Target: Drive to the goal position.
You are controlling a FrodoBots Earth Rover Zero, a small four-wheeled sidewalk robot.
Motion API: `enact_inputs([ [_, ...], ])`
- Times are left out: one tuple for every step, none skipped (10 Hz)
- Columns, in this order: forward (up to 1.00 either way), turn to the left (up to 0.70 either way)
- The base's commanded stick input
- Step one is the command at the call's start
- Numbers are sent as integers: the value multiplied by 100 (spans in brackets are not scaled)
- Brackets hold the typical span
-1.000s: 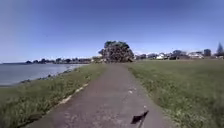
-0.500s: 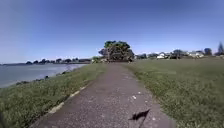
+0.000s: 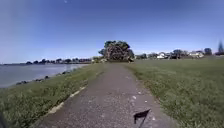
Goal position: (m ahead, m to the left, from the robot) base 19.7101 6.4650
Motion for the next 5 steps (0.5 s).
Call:
enact_inputs([
  [70,0],
  [70,0],
  [70,0],
  [70,0],
  [70,0],
])
